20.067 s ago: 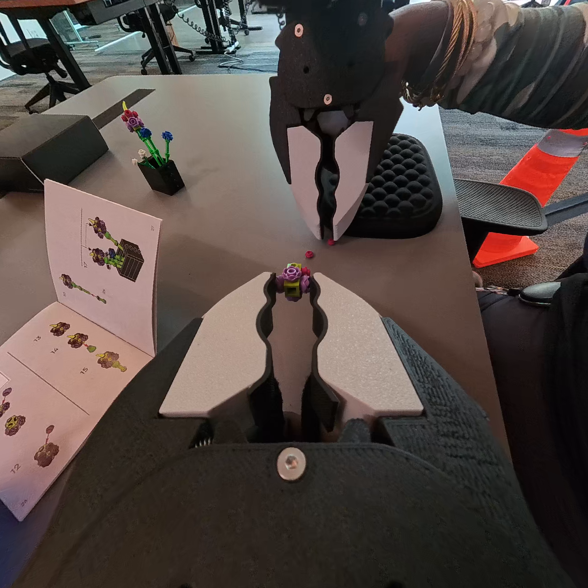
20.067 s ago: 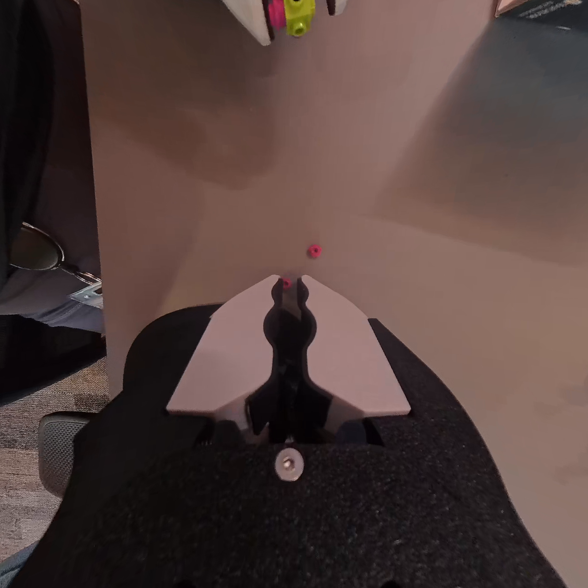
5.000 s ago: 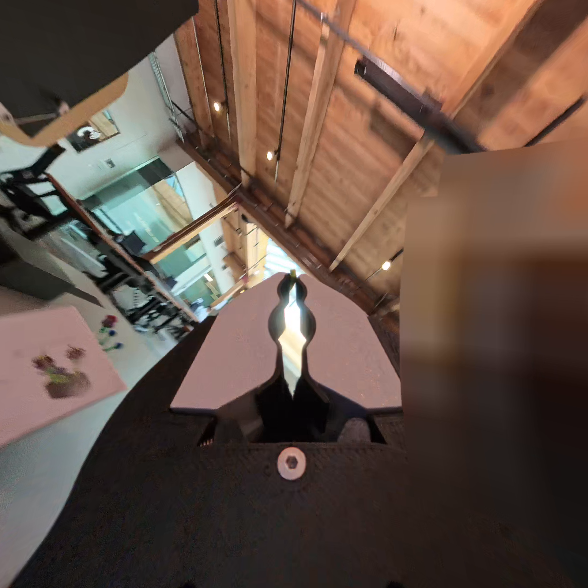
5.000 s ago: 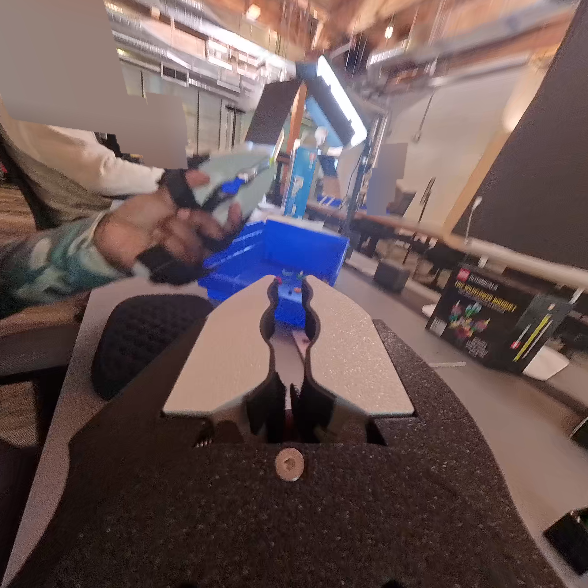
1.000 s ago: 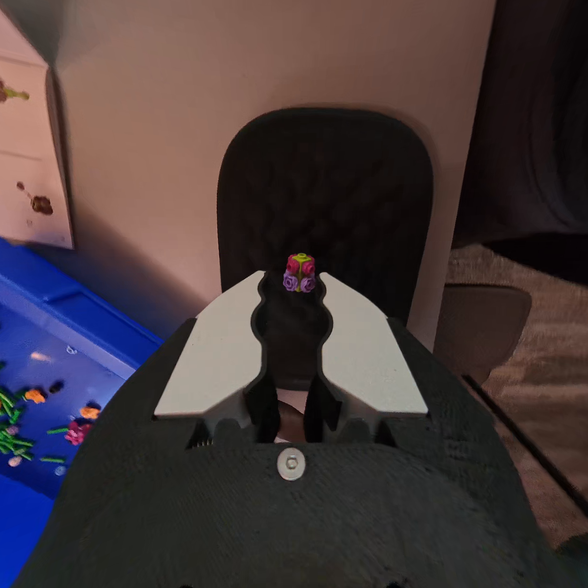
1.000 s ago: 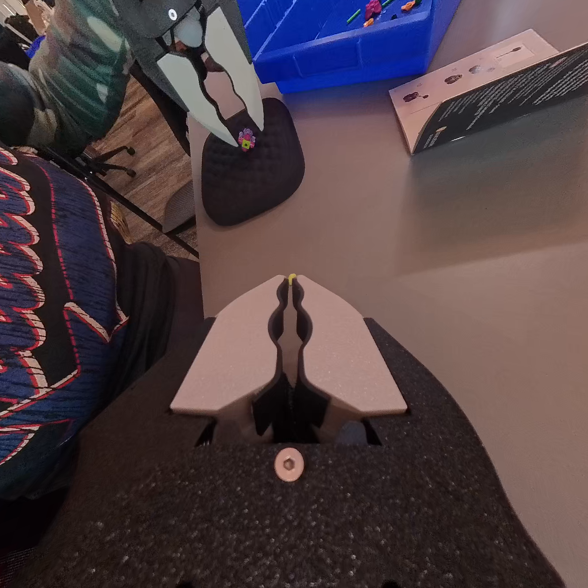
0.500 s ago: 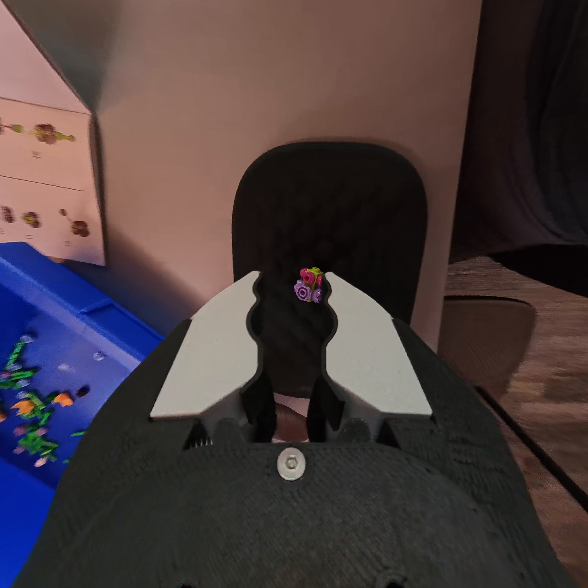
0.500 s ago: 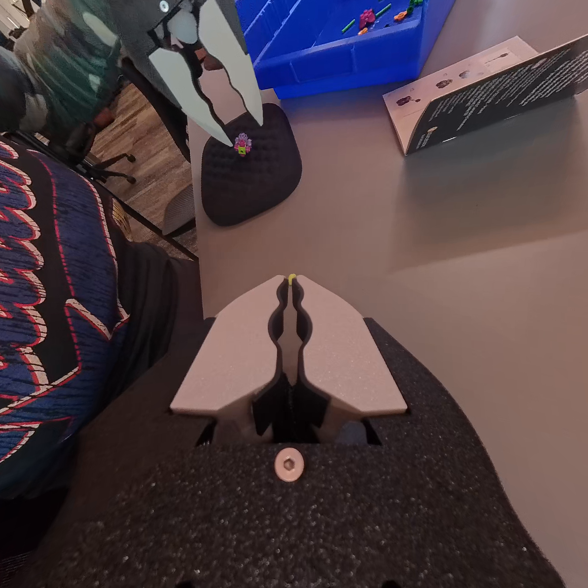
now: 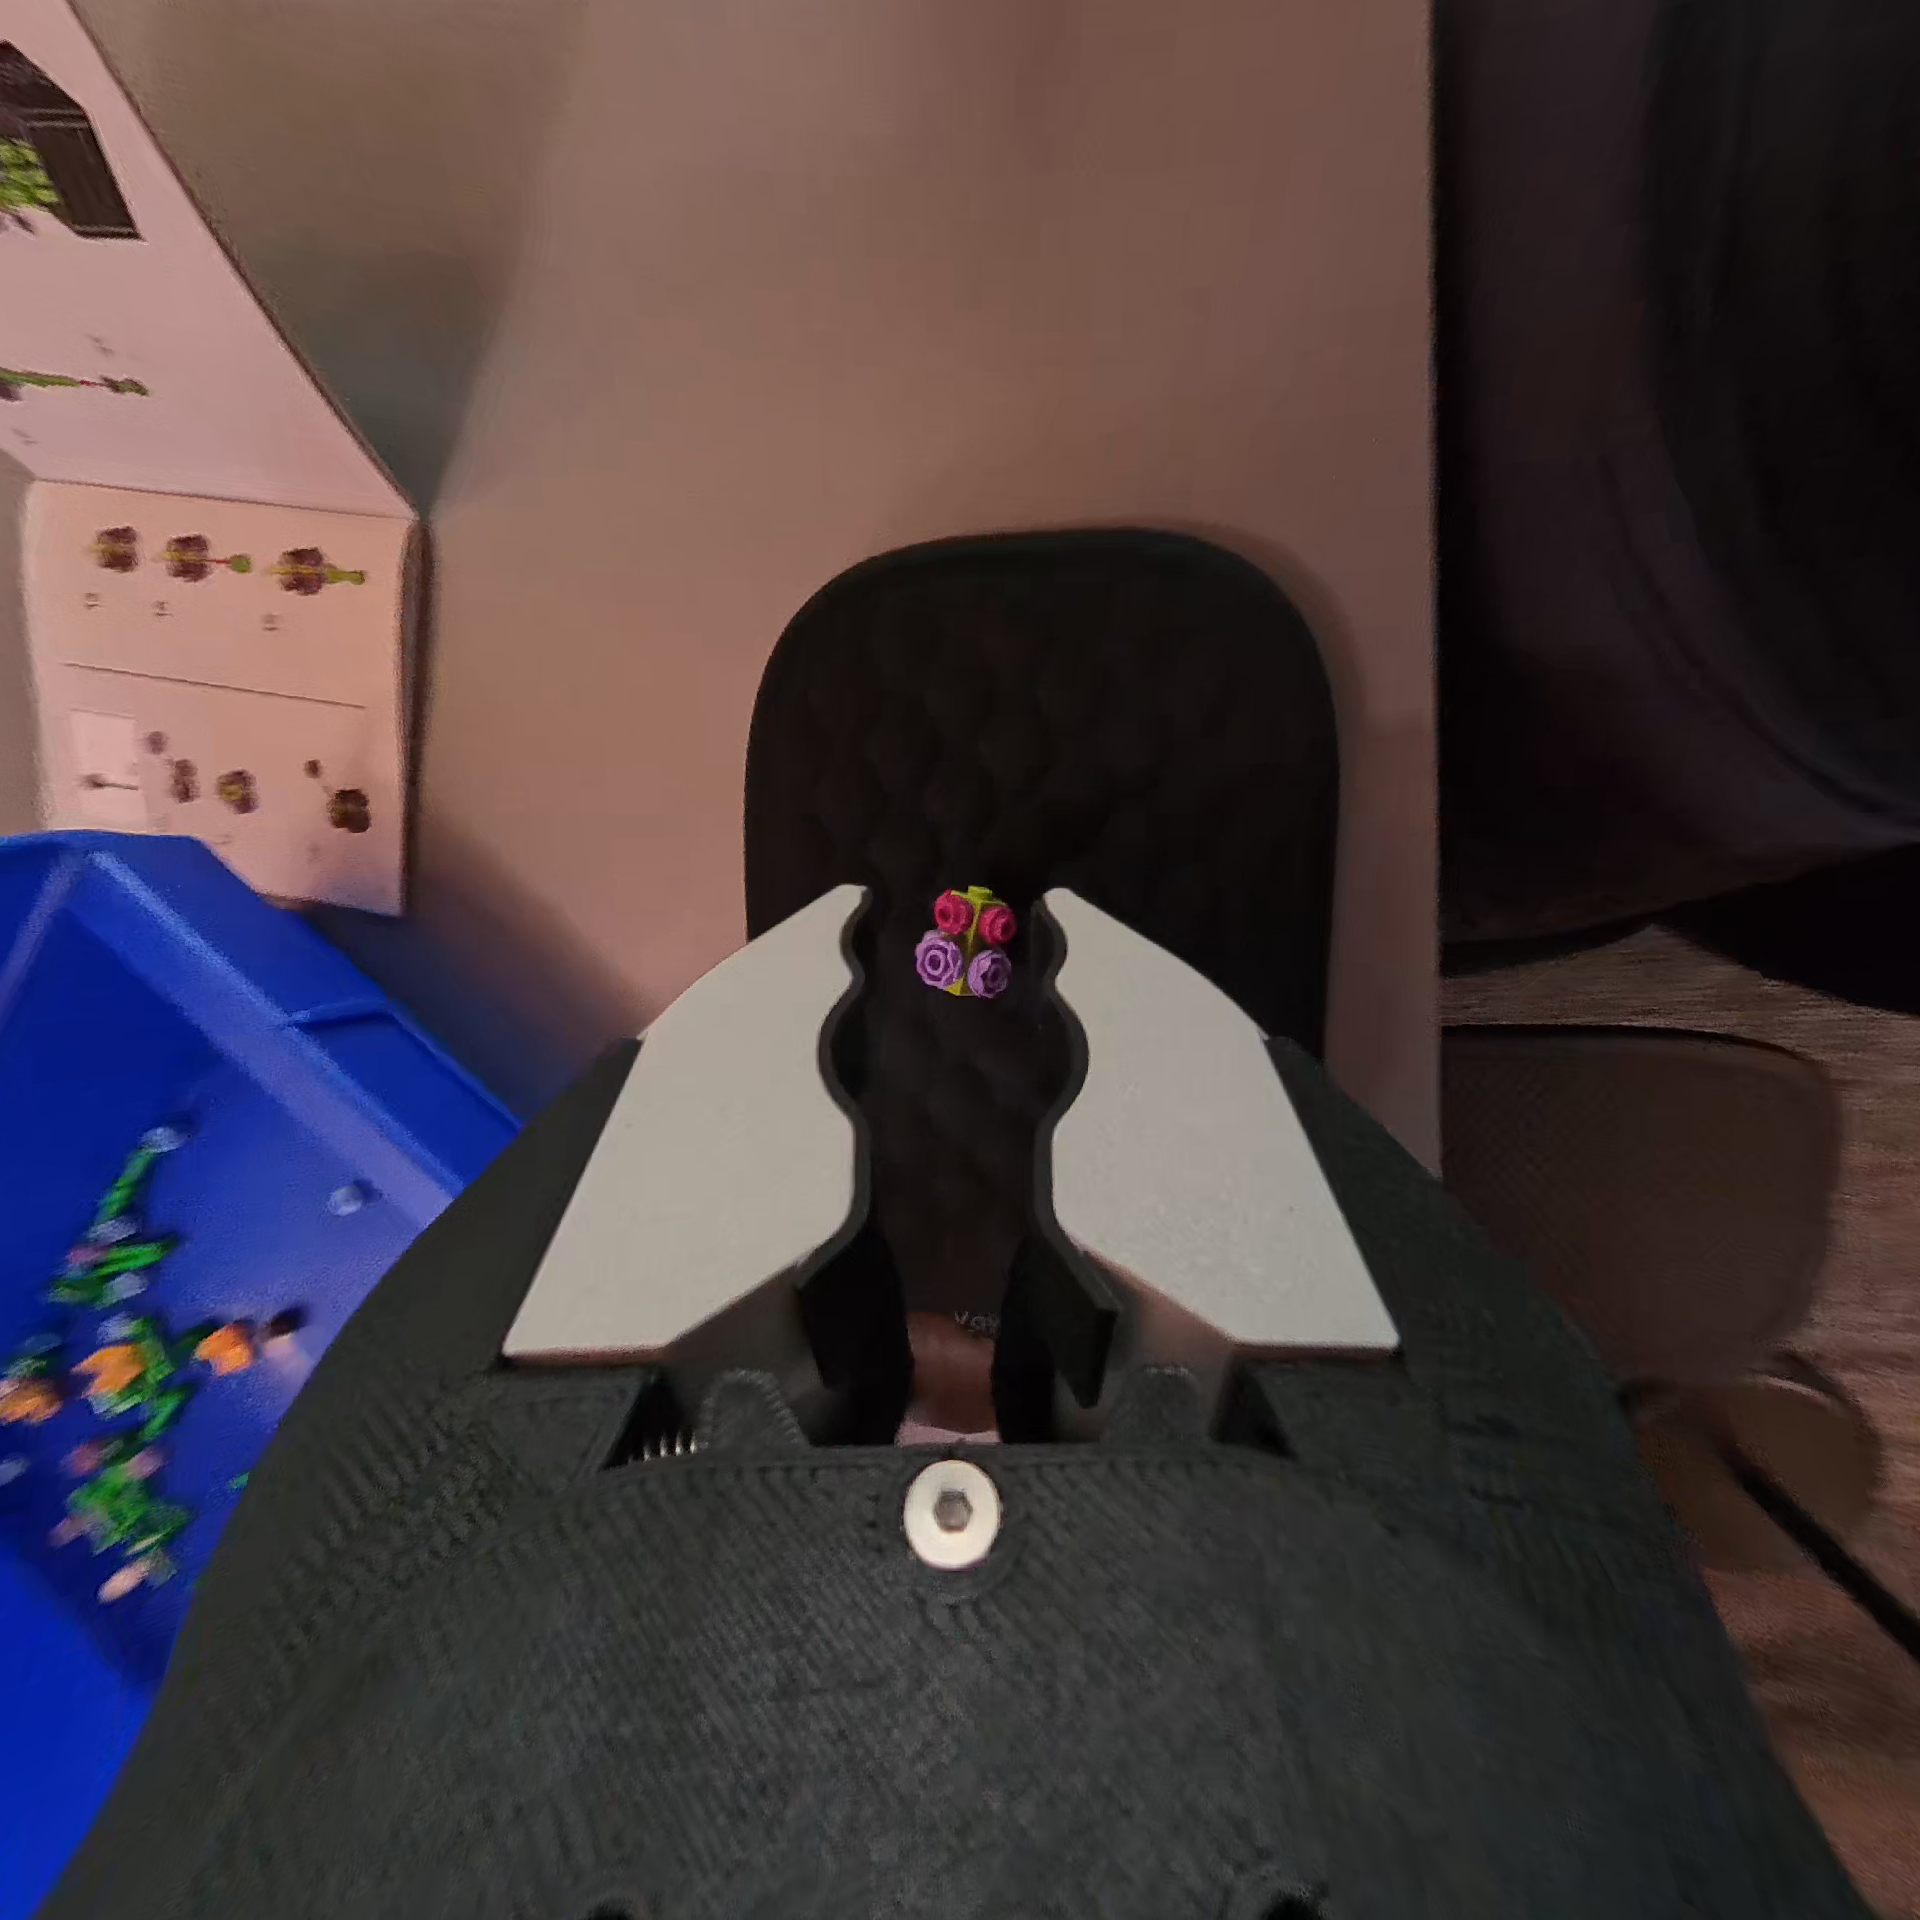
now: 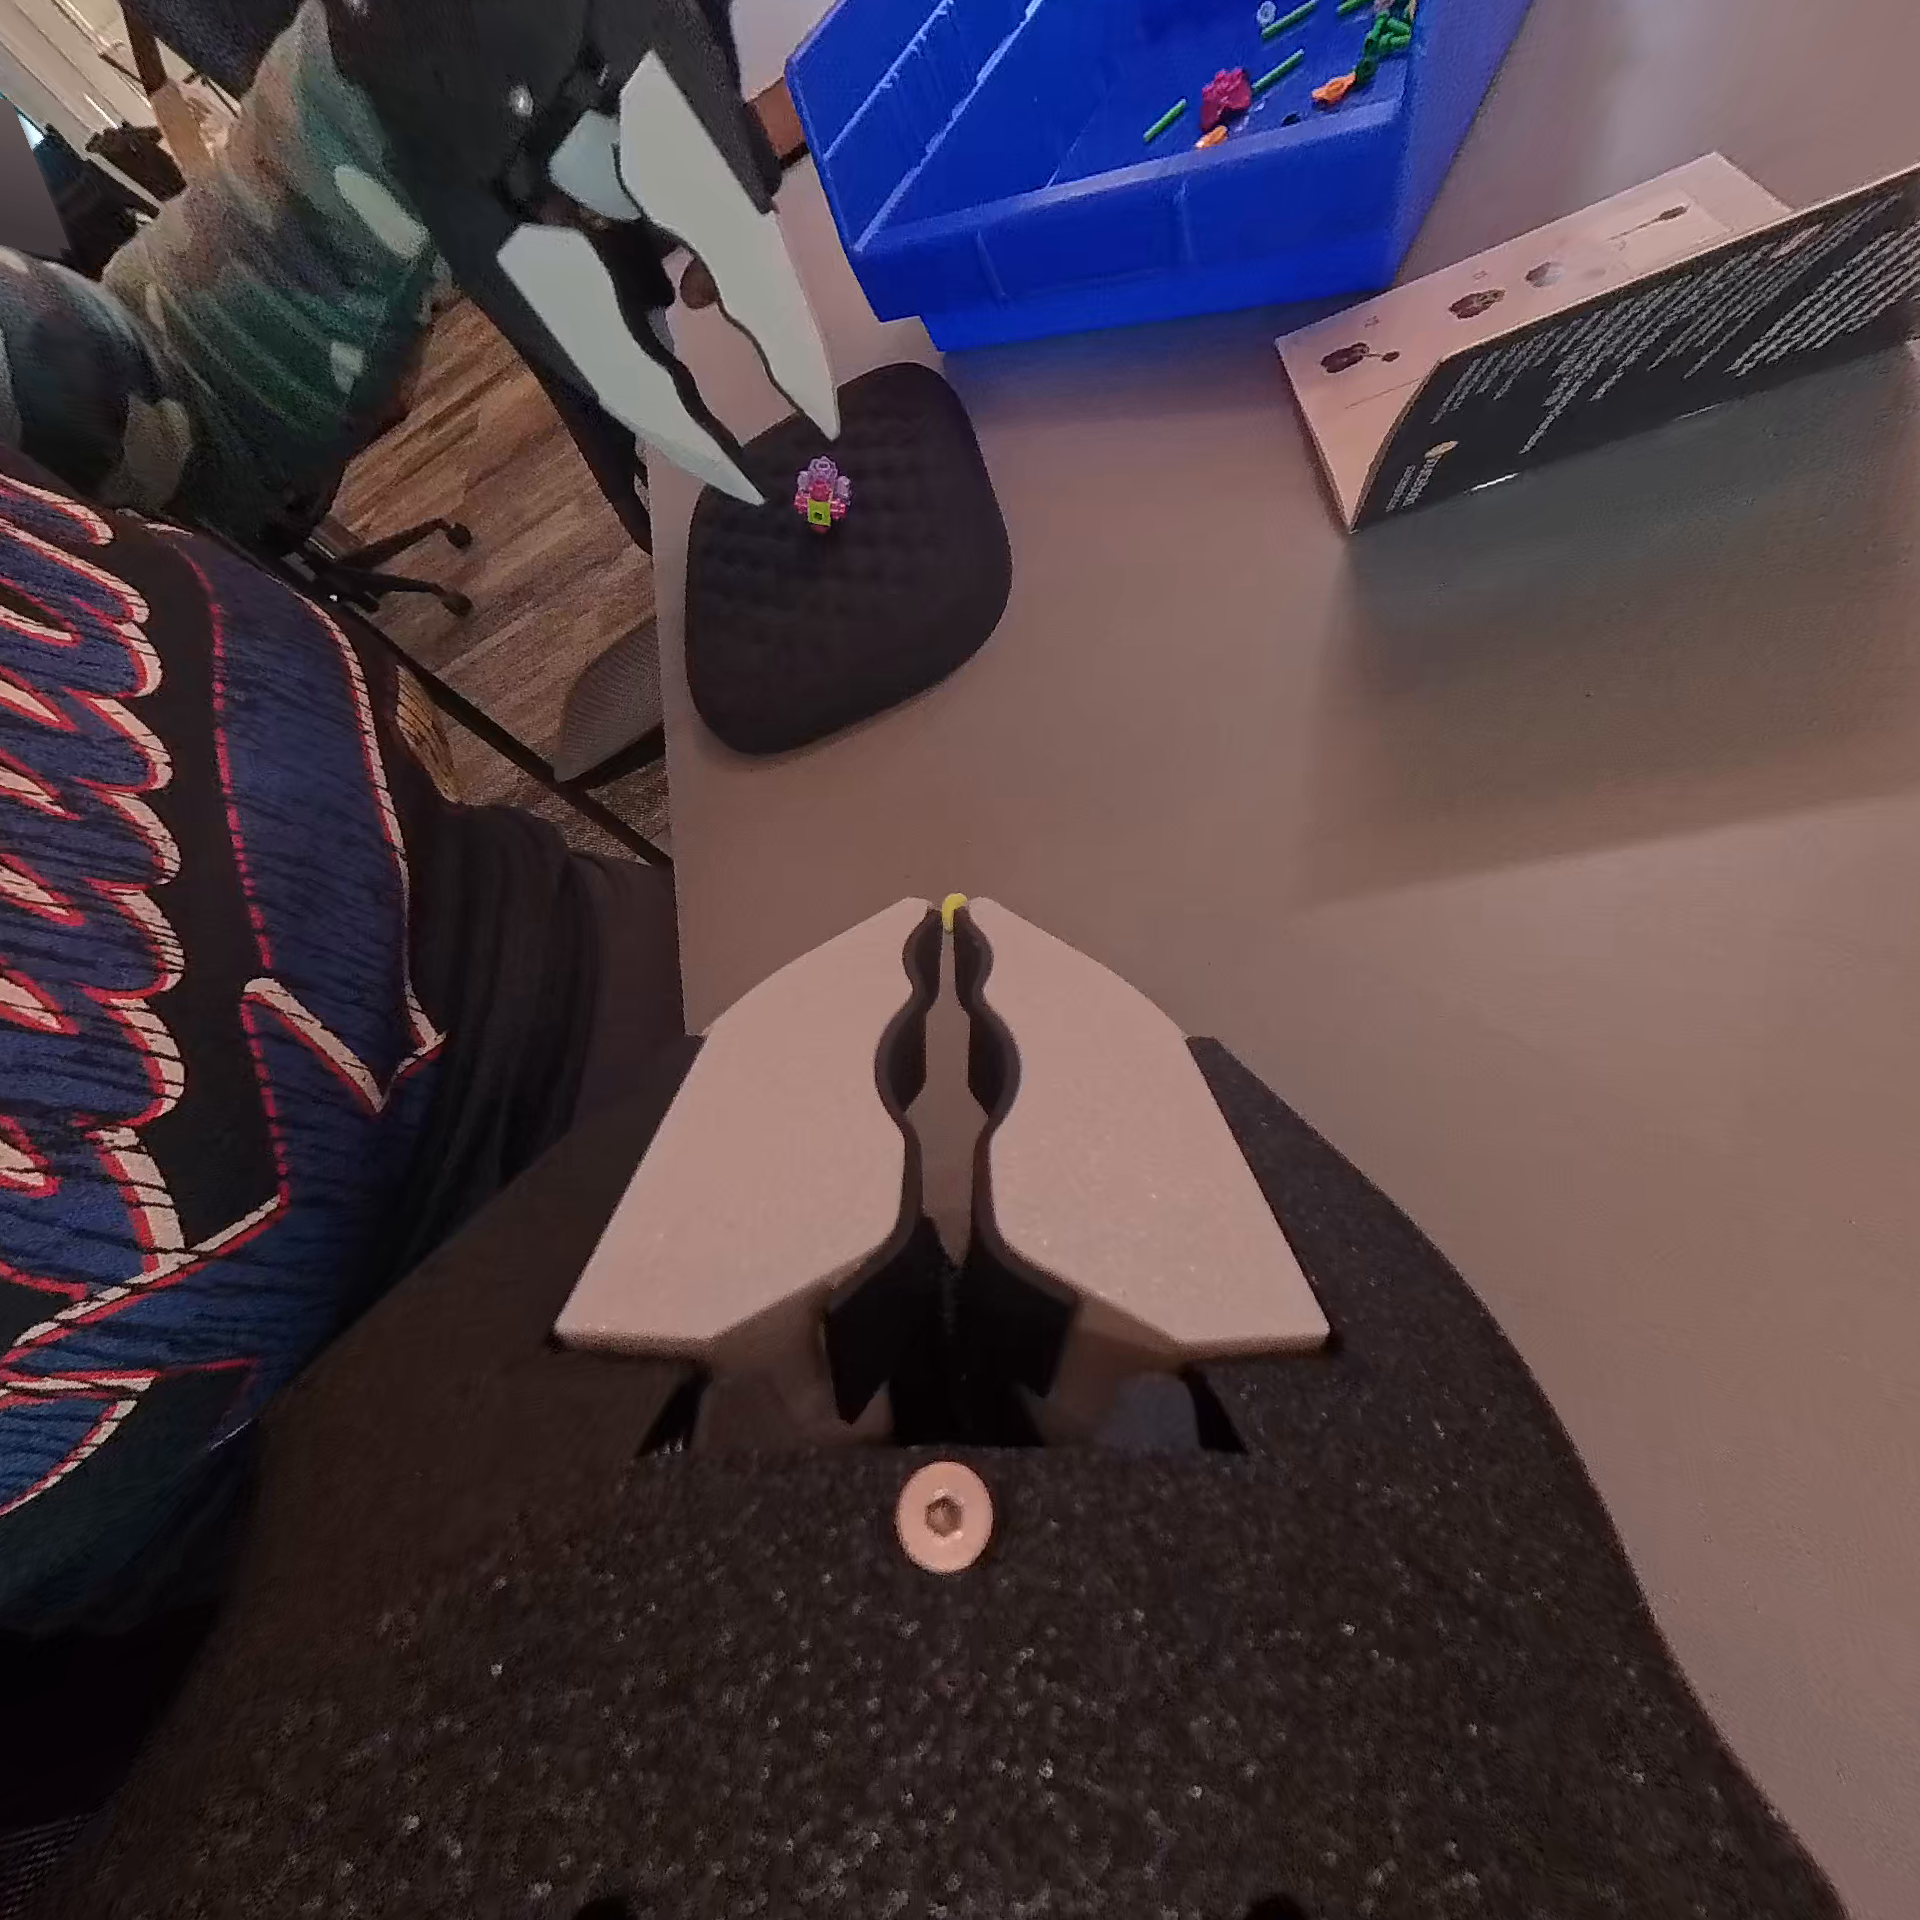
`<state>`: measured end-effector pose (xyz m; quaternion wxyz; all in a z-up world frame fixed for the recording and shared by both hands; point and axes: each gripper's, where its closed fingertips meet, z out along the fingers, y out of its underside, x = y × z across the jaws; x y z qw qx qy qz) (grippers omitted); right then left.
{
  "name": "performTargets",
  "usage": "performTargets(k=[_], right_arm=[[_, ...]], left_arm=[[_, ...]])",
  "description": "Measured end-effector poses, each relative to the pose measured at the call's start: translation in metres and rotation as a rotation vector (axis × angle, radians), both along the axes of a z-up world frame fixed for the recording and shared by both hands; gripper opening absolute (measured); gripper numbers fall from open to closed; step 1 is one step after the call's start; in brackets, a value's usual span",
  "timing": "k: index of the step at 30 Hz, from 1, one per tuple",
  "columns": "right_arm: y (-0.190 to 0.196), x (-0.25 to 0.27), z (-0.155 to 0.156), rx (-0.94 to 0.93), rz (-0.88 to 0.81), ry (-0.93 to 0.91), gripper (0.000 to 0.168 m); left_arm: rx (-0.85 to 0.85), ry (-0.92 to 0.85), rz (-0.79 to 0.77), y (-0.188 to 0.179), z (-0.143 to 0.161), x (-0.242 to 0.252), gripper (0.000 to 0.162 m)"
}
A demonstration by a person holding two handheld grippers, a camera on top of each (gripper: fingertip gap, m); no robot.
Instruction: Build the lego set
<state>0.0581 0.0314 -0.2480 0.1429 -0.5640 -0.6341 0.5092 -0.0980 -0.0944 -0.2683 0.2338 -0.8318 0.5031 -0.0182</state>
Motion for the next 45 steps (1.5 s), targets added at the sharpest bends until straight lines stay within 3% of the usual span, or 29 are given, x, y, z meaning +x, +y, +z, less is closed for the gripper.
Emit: performTargets(k=[4, 9, 15, 26, 34, 45], right_arm=[[0.001, 0.0, -0.001, 0.004, -0.002, -0.005, 0.002], [0.0, 0.002, -0.002, -0.003, -0.005, 0.002, 0.003], [0.005, 0.004, -0.003, -0.007, -0.013, 0.004, 0.002], [0.004, 0.004, -0.002, -0.017, -0.012, 0.019, 0.002], [0.003, 0.004, 0.0, -0.007, -0.011, 0.021, 0.003], [0.002, 0.005, 0.004, -0.015, -0.017, 0.029, 0.002]], left_arm=[[-0.177, -0.104, -0.002, 0.005, 0.005, -0.005, 0.02], [-0.385, -0.041, -0.091, 0.001, -0.004, -0.008, 0.028], [-0.482, 0.001, -0.135, -0.002, -0.014, -0.008, 0.028], [-0.455, 0.038, -0.135, -0.008, -0.017, -0.009, 0.02], [-0.445, 0.055, -0.162, -0.007, -0.013, -0.013, 0.027], [-0.311, 0.125, -0.373, -0.005, -0.009, -0.008, 0.029]])
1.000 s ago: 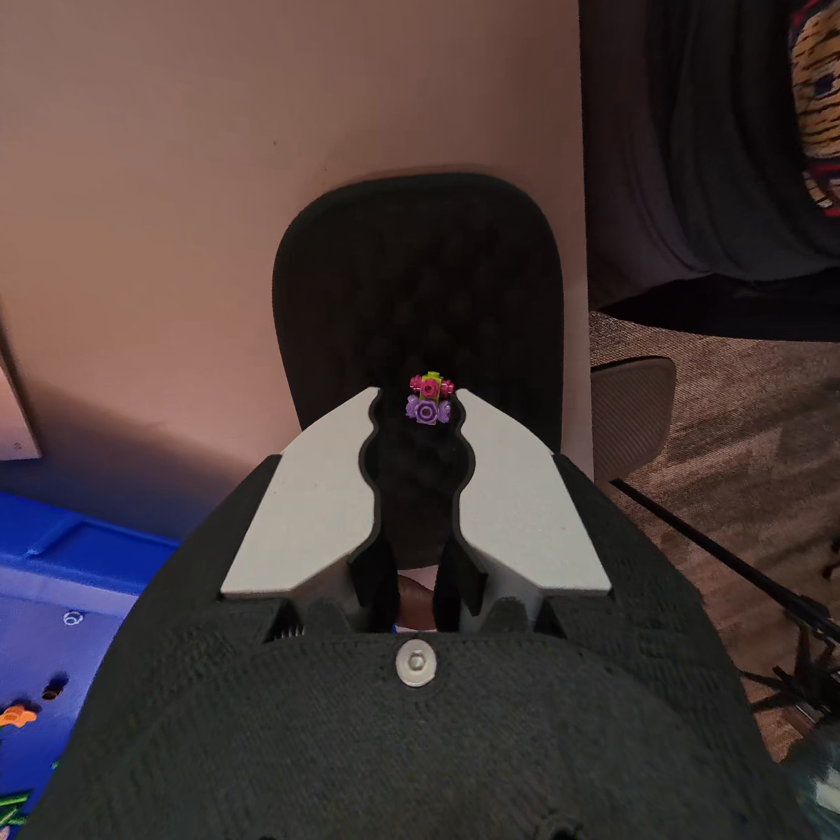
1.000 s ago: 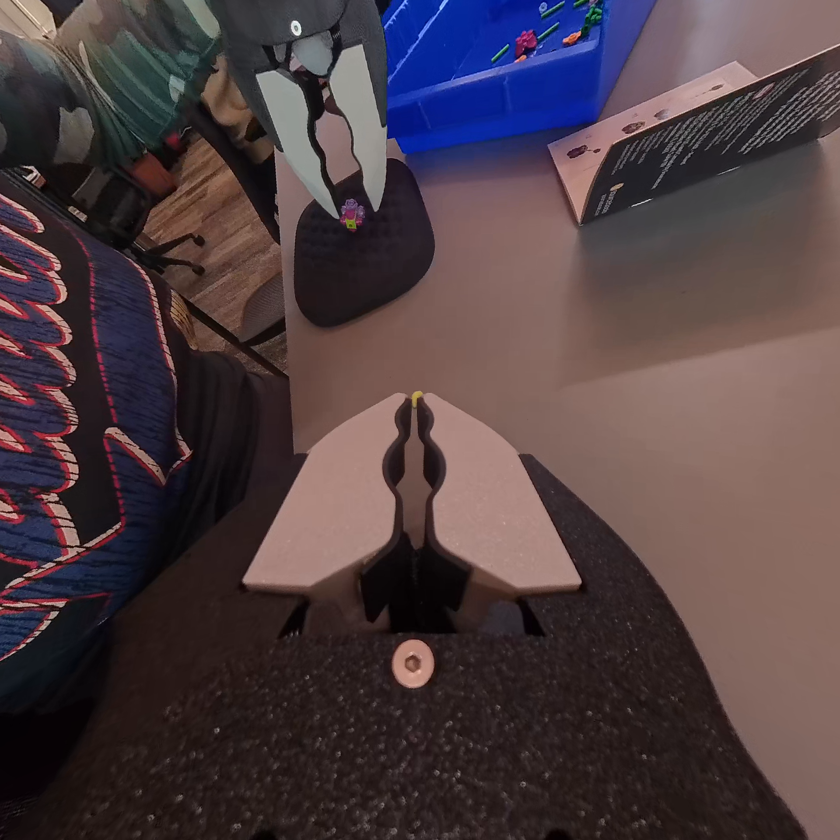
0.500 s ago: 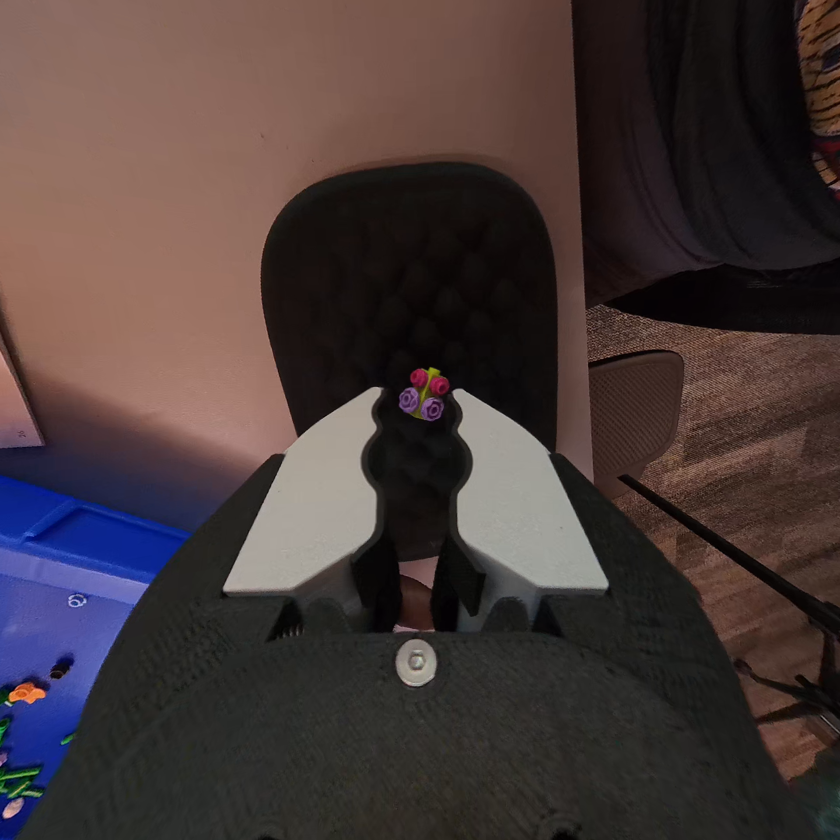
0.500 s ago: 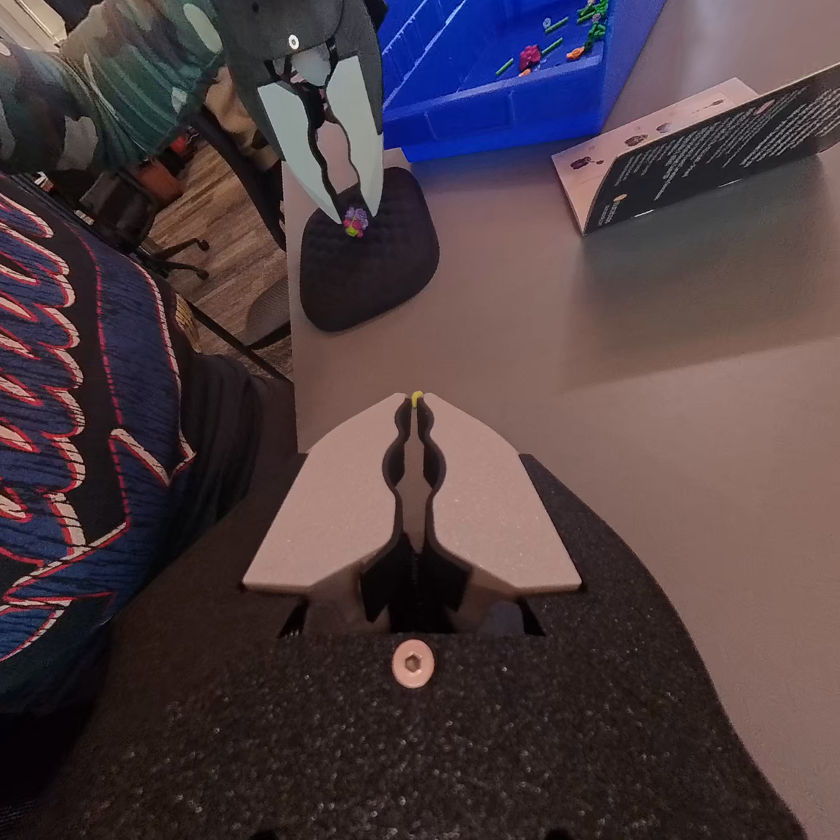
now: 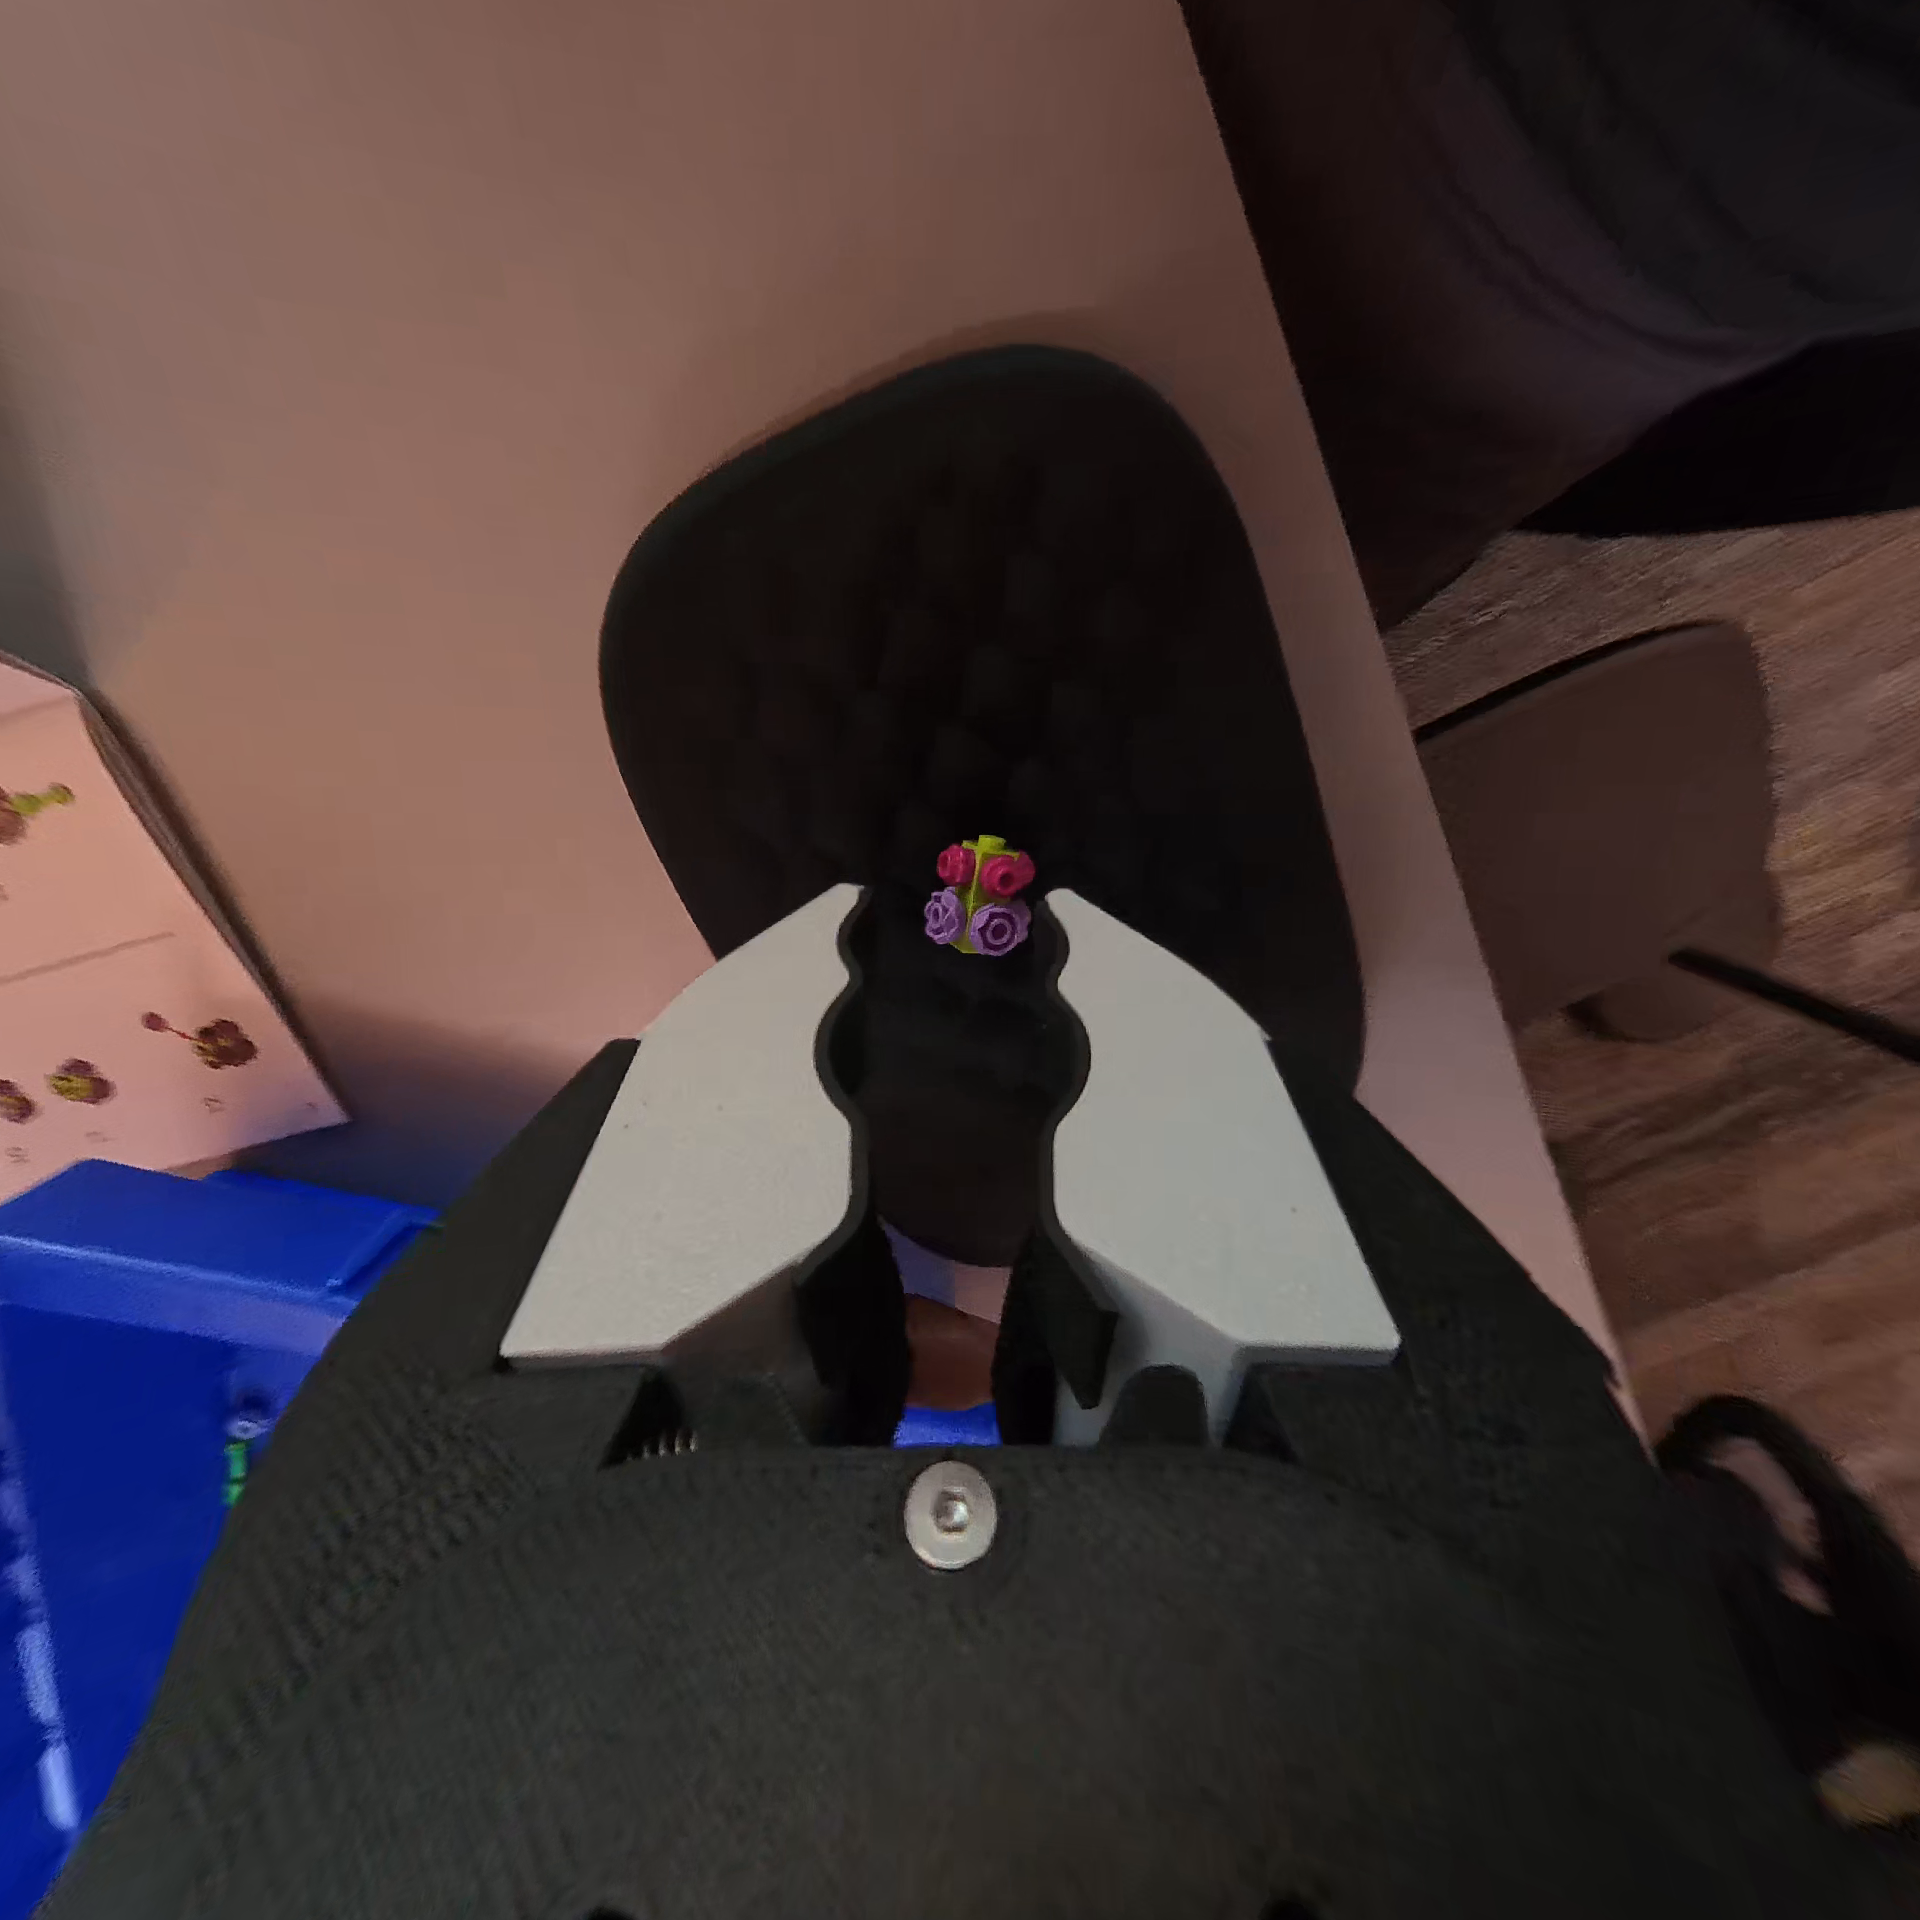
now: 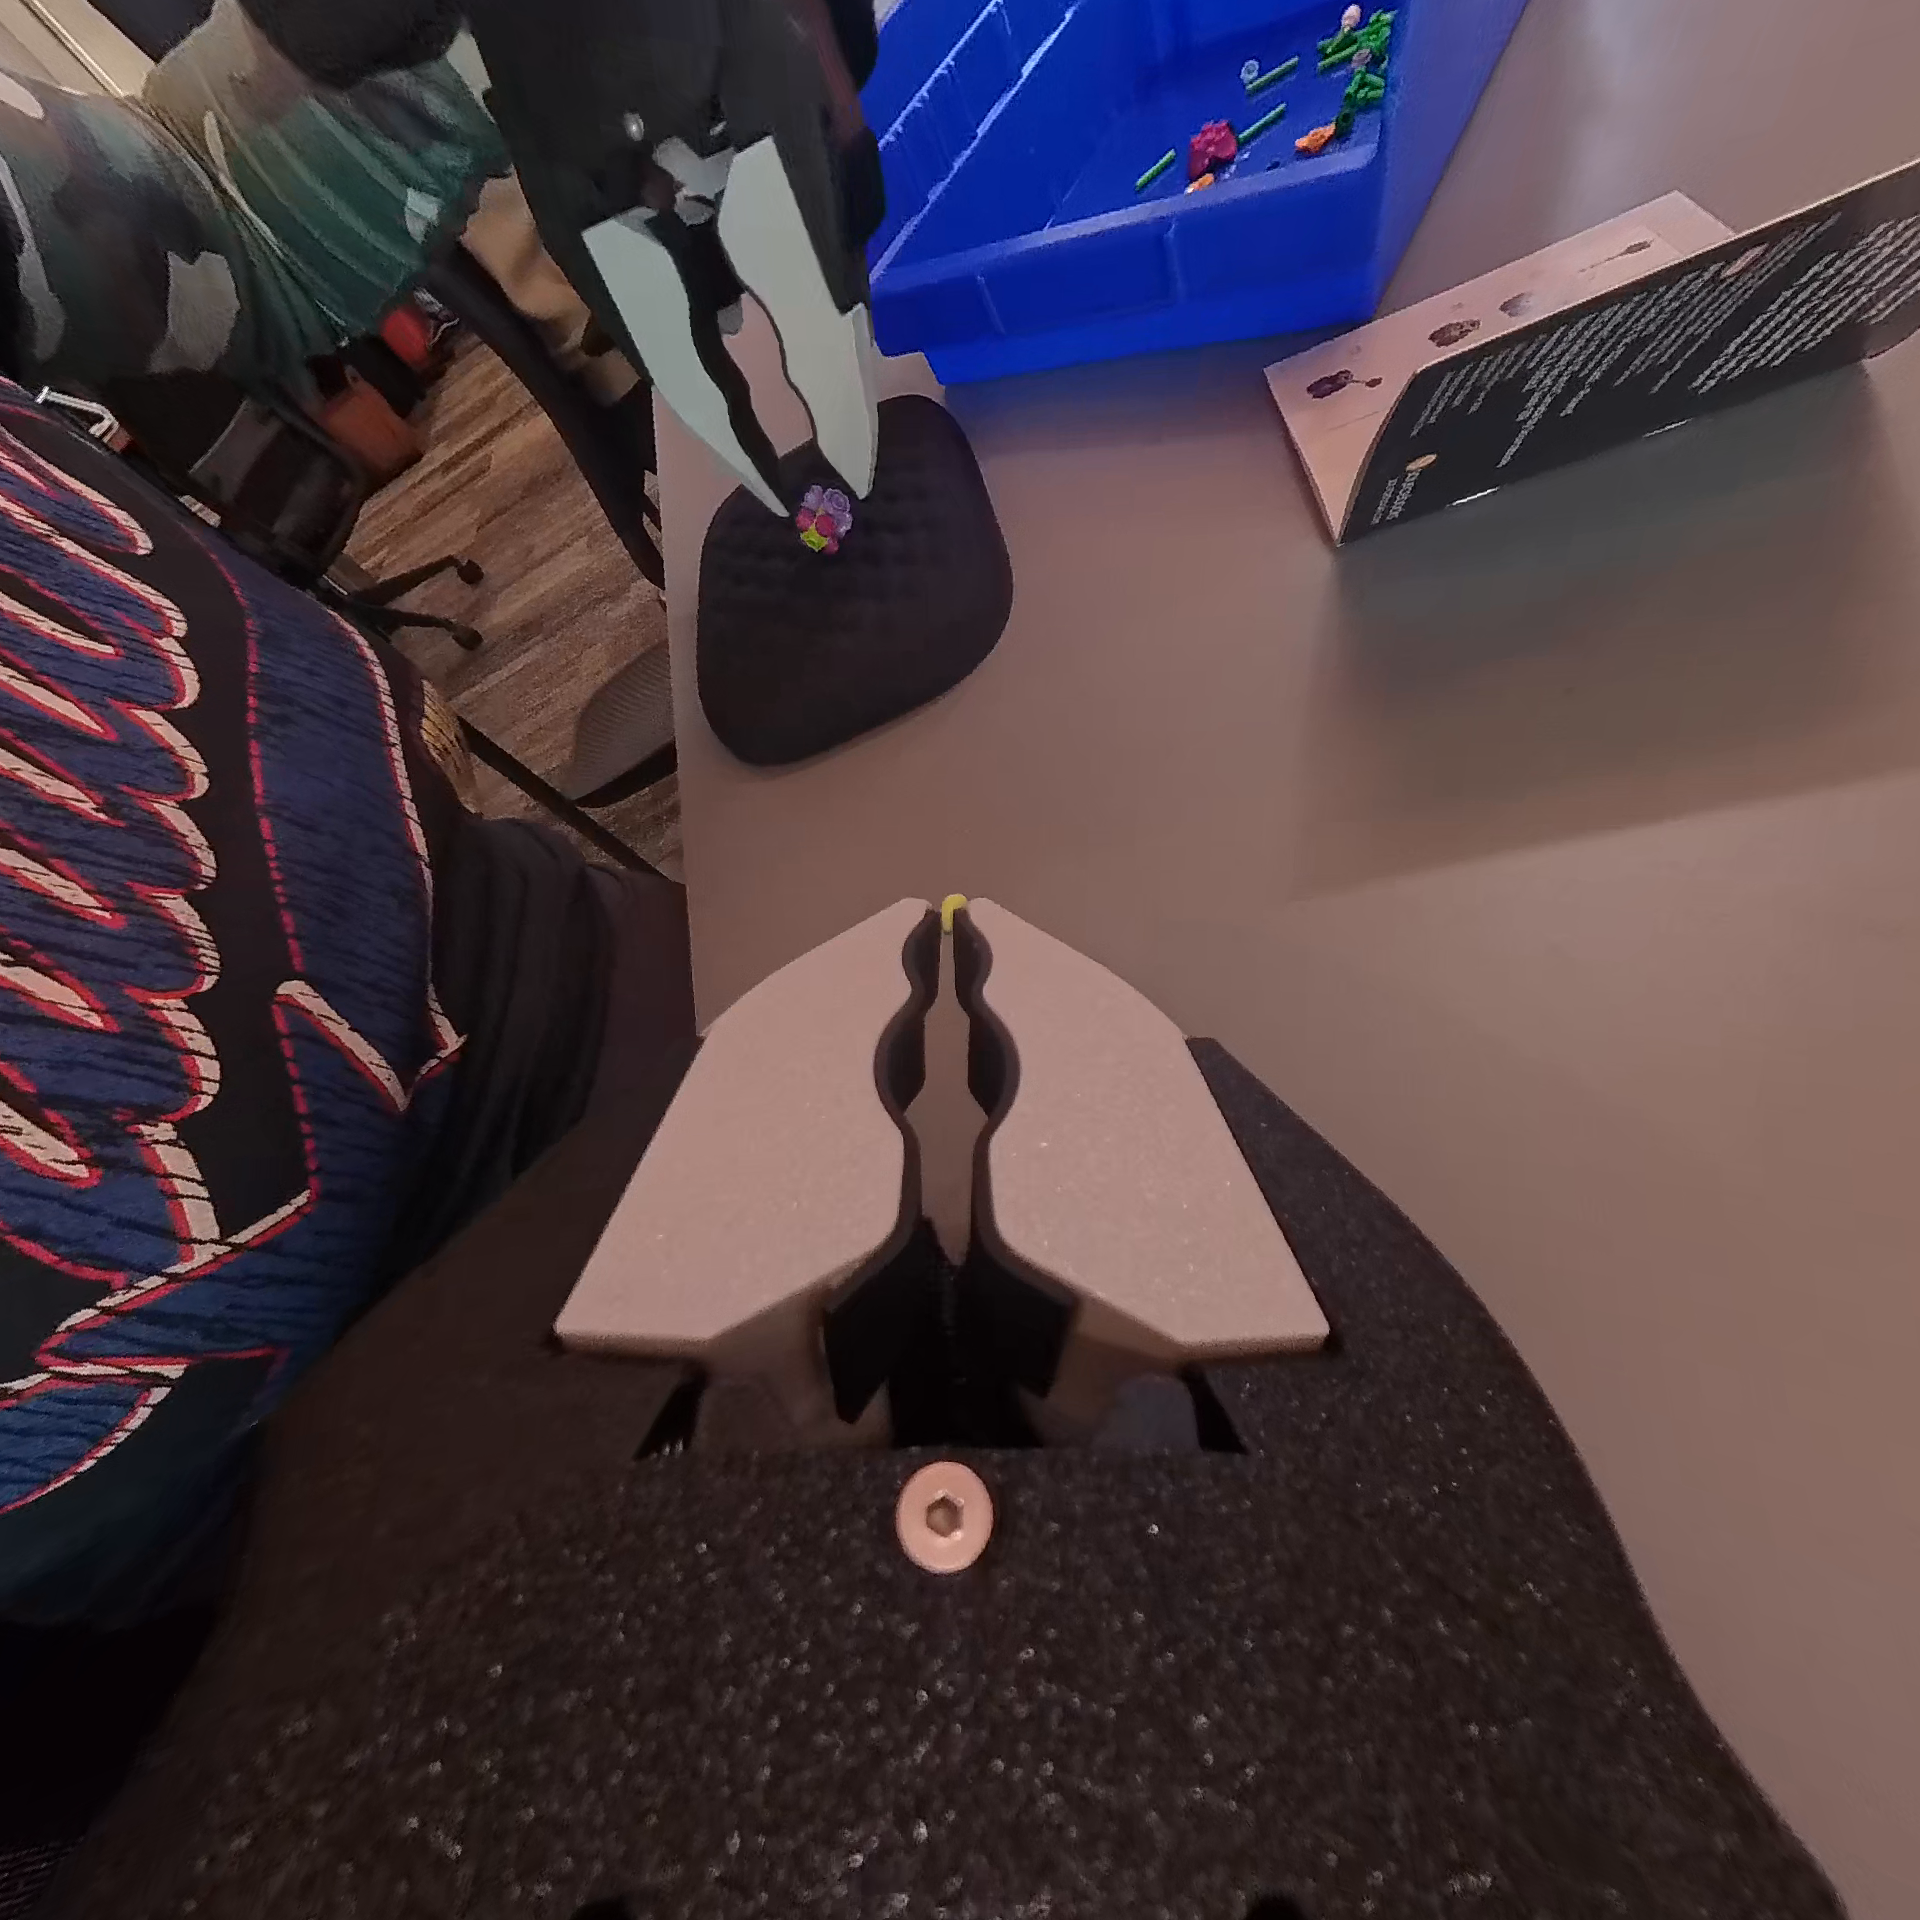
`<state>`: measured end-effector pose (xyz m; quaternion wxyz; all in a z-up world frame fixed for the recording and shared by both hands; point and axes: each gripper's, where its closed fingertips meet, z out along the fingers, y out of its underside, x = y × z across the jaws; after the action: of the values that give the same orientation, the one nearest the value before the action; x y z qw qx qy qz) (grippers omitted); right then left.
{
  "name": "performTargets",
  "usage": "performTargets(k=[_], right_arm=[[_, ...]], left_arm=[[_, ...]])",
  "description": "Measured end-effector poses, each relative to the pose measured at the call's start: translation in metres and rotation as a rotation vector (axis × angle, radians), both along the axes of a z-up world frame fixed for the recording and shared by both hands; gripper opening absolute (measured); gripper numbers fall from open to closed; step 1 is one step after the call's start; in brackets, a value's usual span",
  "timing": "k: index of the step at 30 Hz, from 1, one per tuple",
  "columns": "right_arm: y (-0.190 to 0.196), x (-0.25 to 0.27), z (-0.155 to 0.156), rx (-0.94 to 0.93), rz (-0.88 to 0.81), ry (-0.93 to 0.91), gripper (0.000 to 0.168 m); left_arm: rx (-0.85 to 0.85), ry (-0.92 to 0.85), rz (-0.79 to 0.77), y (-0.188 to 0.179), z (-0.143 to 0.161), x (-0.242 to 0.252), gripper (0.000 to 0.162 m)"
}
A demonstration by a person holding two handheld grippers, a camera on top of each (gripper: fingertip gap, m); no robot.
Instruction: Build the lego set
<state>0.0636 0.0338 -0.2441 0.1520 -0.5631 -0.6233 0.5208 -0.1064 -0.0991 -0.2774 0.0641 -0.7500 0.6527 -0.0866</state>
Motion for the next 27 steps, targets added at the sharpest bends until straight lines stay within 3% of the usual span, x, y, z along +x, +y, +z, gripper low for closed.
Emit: performTargets(k=[5, 9, 27], right_arm=[[0.002, 0.003, -0.001, -0.012, -0.014, -0.002, 0.003], [0.002, 0.001, 0.001, -0.027, -0.012, 0.01, 0.003], [-0.002, 0.0, 0.003, -0.026, -0.006, 0.008, 0.003]], left_arm=[[0.156, -0.07, -0.031, -0.001, 0.002, 0.007, 0.028], [0.274, -0.009, -0.055, 0.0, -0.005, -0.002, 0.028], [0.303, 0.02, -0.114, 0.002, -0.012, -0.002, 0.031]])
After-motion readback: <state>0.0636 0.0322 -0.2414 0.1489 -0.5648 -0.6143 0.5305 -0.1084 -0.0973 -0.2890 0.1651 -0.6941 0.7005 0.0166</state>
